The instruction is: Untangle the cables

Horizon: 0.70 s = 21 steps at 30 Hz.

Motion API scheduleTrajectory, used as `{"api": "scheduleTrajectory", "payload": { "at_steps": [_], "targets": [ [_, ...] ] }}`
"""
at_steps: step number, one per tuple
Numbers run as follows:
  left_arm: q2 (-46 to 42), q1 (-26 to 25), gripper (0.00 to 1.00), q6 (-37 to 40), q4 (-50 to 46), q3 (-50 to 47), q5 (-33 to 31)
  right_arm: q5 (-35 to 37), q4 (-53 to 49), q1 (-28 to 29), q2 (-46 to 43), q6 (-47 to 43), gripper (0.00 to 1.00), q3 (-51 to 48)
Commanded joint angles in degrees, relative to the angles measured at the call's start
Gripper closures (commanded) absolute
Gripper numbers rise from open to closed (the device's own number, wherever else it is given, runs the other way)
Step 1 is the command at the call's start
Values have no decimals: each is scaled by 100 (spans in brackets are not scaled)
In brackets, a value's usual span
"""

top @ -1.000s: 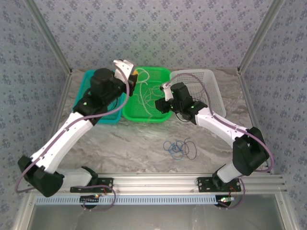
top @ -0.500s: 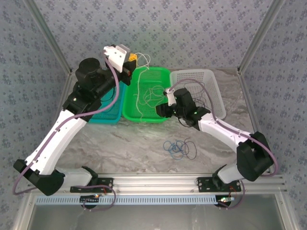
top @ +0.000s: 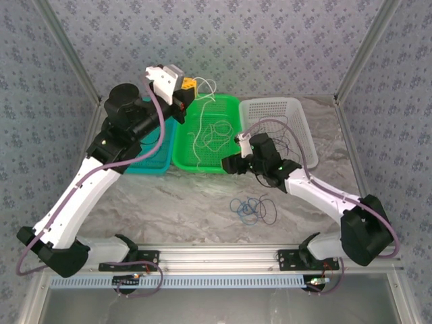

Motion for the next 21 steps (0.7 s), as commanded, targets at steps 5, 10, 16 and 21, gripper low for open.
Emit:
{"api": "scheduleTrajectory", "payload": {
  "at_steps": [5,10,16,21],
  "targets": [
    [-154,-57,100,-218,235,-38,128,-337,1343,836,82,-926,15,-493],
    [-108,-59,100,-304,301,-47,187,-240,2059,897,693,-982,11,-205],
    [-160,-58,100,-371,332,-77,268,-161,2629,872,1719,-980,10,543],
    [-249,-48,100,-328,320,-150,176,-569,2680,755,2197,-578,59,915]
  ]
}}
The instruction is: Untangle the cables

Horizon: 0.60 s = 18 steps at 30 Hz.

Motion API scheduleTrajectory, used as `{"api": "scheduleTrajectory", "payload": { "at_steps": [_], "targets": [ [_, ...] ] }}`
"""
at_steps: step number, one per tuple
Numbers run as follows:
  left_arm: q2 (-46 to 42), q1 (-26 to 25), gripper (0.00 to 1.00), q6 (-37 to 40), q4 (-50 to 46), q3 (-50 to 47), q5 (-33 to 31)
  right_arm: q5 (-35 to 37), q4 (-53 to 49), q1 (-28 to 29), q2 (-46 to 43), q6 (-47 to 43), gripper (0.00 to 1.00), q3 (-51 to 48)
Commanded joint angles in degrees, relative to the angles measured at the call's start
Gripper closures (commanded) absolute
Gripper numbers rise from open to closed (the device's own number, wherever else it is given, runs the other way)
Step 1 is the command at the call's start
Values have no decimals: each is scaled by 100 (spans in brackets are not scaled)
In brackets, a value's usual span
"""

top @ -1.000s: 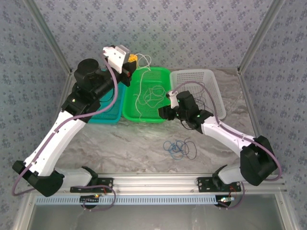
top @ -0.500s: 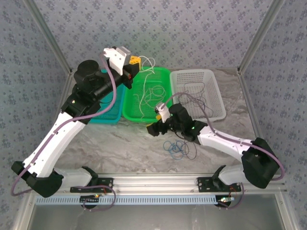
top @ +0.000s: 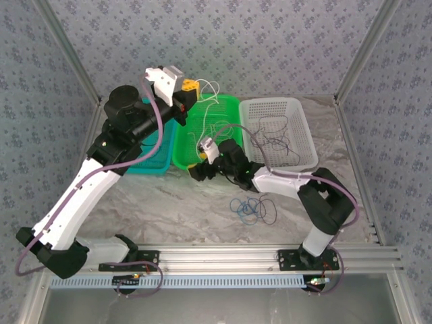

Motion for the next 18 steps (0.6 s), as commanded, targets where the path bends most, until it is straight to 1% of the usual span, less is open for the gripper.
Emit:
{"api": "scheduleTrajectory", "payload": {
  "at_steps": [1,2,3,6,9,12,15,18],
  "targets": [
    [-199,1,100,-25,155,-25,-51,-339,288,-78,76,320,71,202],
    [-210,43,100,-17,121,-21,-108,-428,244,-49,-17,367,81,136],
    [-225,102,100,-25,84,-24,-123,-478,100,-2,-157,411,87,77],
    [-247,326,100,-101,70,-81,-134,-577,-697,159,-705,520,99,110],
    [-215,484,100,-161,117,-162,-168,-636,-1648,342,-1207,493,100,407],
    [-97,555,100,-133,166,-190,-215,-450,-2316,339,-1421,487,100,818],
    [93,583,100,-134,193,-140,-204,-589,-2524,156,-1429,547,100,1129],
    [393,603,100,-78,149,-22,-175,-220,-2767,-136,-1202,355,100,1487]
  ]
}}
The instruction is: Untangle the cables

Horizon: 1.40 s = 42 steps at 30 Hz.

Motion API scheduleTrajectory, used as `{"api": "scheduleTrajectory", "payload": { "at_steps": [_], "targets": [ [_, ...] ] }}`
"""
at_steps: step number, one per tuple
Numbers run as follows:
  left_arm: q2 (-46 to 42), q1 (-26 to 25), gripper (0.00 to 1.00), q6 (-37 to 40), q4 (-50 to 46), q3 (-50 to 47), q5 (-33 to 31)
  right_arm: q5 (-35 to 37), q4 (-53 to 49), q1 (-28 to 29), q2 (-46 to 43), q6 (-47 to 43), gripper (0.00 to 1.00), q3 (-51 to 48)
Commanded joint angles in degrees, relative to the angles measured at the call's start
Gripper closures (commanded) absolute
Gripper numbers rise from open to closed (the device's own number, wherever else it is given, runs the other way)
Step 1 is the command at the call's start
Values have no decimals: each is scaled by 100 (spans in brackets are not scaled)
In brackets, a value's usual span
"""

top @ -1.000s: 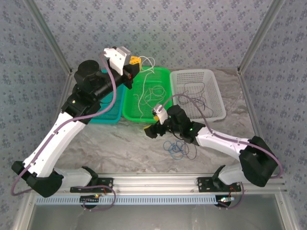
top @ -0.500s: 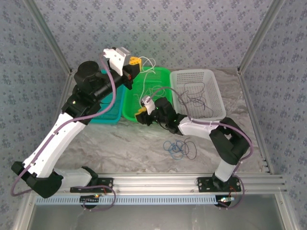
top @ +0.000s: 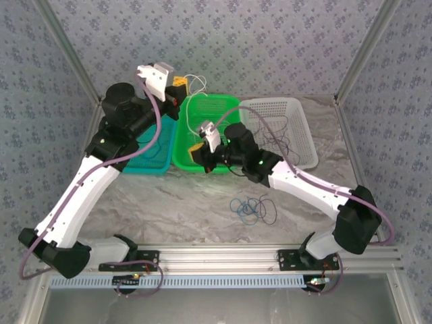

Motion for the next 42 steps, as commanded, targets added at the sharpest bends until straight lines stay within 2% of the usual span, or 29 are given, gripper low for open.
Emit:
{"api": "scheduleTrajectory", "payload": {
  "at_steps": [1,6,11,14,16,20,21,22,23,25,26,27,32,33,36,39,42],
  "targets": [
    [359,53,100,22,129,167,10,272,-665,-411,319,-50,100,340],
    [1171,268,100,-51,103,340,105,-152,-855,-1263,1516,377,100,797],
    [2219,634,100,-329,-11,516,349,-12,-1372,-1439,2381,346,90,1250],
    [2802,735,100,-446,-161,639,383,70,-1659,-1438,2553,378,66,1395],
    [3102,744,100,-455,-314,733,358,233,-1679,-1419,2402,436,36,1312],
    [3428,736,93,-531,-661,918,256,719,-1906,-1347,1881,457,24,1179],
    [3485,740,87,-549,-741,965,251,874,-2015,-1325,1741,472,21,1163],
    [3546,737,76,-580,-869,1051,203,1008,-2149,-1324,1611,491,19,1163],
    [3606,733,70,-578,-1017,1151,193,1114,-2280,-1321,1500,509,18,1163],
    [3772,733,66,-553,-1405,1394,136,1313,-2489,-1310,1206,518,15,1109],
    [3826,734,59,-568,-1547,1482,76,1373,-2571,-1310,1076,512,14,1076],
    [3896,727,42,-579,-1686,1565,10,1426,-2658,-1301,913,472,14,1019],
    [3952,541,4,-399,-2181,1787,-319,1728,-3213,-1227,16,246,14,520],
    [3841,468,1,-348,-2125,1695,-364,1775,-3335,-1226,-215,246,15,342],
    [3323,199,1,-261,-1638,1123,-515,1904,-3624,-1209,-867,368,21,-426],
    [2578,-1,1,-366,-724,171,-437,1890,-3806,-1156,-1493,737,28,-1271],
    [1797,-77,1,-660,289,-822,-157,1855,-3748,-890,-1965,1081,30,-2056]
  ]
}}
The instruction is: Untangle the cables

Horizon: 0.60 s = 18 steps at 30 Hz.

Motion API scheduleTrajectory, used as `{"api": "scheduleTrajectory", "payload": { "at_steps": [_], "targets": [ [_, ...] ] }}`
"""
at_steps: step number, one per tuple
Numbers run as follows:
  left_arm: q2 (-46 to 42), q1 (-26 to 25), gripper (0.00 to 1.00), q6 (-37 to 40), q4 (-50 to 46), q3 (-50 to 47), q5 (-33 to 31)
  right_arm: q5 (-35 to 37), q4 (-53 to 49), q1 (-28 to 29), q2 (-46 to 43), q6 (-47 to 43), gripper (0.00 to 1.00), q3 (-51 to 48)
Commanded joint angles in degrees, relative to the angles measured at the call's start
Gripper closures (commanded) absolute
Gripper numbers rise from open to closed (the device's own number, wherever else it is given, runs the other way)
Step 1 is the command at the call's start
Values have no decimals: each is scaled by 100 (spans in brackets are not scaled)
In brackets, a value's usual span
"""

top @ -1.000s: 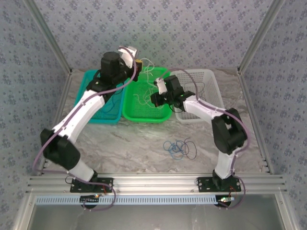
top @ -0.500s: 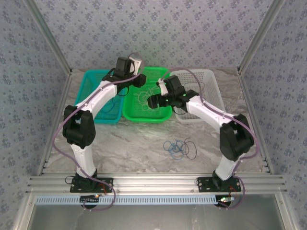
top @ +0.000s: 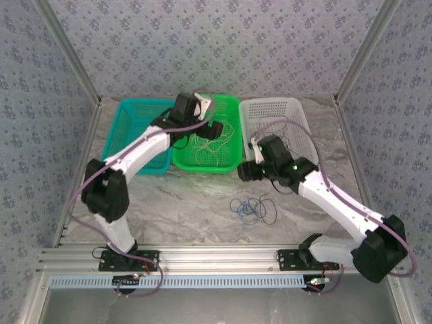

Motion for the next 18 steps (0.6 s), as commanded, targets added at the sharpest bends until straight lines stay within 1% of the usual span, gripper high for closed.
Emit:
{"api": "scheduleTrajectory", "payload": {
  "at_steps": [1,3,5,8,11,14,18],
  "targets": [
    [-1060,8,1,-313,1422,-776,271,173,-350,302,-349,515,30,-658],
    [-1433,-45,1,-467,1668,-1241,426,226,-297,479,-414,684,30,-976],
    [-1651,-166,0,-521,1584,-1510,450,199,-109,561,-365,799,30,-1172],
    [-1928,-346,1,-598,1357,-1861,357,123,38,629,-140,901,31,-1319],
    [-2243,-460,0,-817,1541,-2393,193,125,263,686,137,913,34,-1401],
    [-2500,-479,1,-1038,1703,-2805,151,97,538,692,432,851,43,-1405],
    [-2731,-483,1,-1183,1677,-3081,47,-26,850,693,802,777,55,-1377]
  ]
}}
